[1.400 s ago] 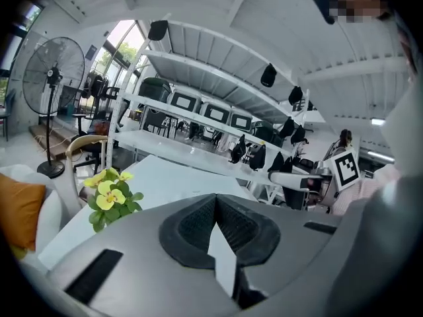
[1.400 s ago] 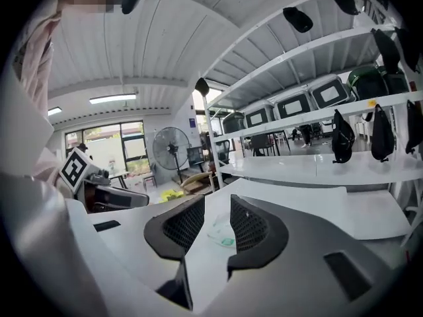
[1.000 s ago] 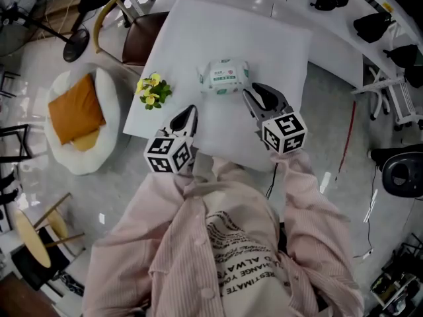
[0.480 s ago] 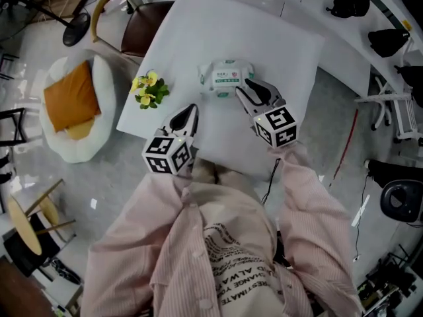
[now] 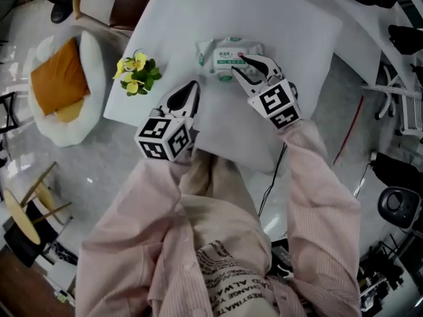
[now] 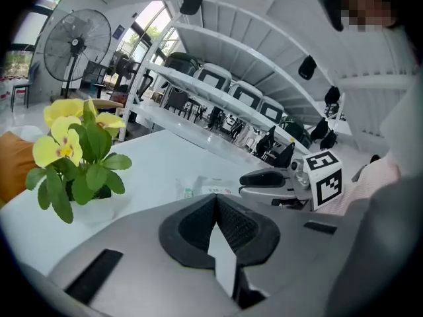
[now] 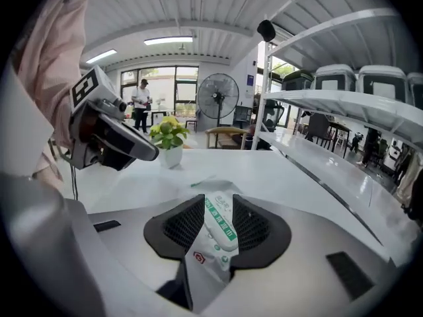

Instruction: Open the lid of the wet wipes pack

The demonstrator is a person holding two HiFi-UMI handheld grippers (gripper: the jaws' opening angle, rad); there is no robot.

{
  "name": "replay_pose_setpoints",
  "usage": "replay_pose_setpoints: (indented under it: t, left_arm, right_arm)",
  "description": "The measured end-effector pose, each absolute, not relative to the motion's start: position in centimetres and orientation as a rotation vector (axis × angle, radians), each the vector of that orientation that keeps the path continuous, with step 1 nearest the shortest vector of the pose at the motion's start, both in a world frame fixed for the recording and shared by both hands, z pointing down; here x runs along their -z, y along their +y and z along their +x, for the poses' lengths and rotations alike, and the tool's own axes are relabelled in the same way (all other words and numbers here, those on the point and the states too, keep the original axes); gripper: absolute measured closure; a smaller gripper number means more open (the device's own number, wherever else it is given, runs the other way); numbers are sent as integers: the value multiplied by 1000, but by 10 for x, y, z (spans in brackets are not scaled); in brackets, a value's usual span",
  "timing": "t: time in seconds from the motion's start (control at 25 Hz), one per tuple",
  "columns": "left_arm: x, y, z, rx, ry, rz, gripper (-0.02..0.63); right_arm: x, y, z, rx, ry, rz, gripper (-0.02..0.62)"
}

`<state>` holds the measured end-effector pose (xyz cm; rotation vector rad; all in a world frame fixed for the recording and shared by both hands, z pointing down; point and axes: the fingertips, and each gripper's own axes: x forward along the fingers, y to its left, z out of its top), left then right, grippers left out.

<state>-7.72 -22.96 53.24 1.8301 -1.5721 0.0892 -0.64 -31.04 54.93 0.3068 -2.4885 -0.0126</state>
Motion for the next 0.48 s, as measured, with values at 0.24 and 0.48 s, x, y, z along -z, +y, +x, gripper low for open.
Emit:
replay_pose_setpoints:
  t: [0.24,0.48]
  left_arm:
    - [-553,-232,-80,-78,-1553,1816,607]
    - [-568,-236,-81,-58,-1537,1808,607]
  right_arm:
    - [-567,-306,-13,176,-2417,188,492]
    - [-584,-302,-14,257,-2366,139,492]
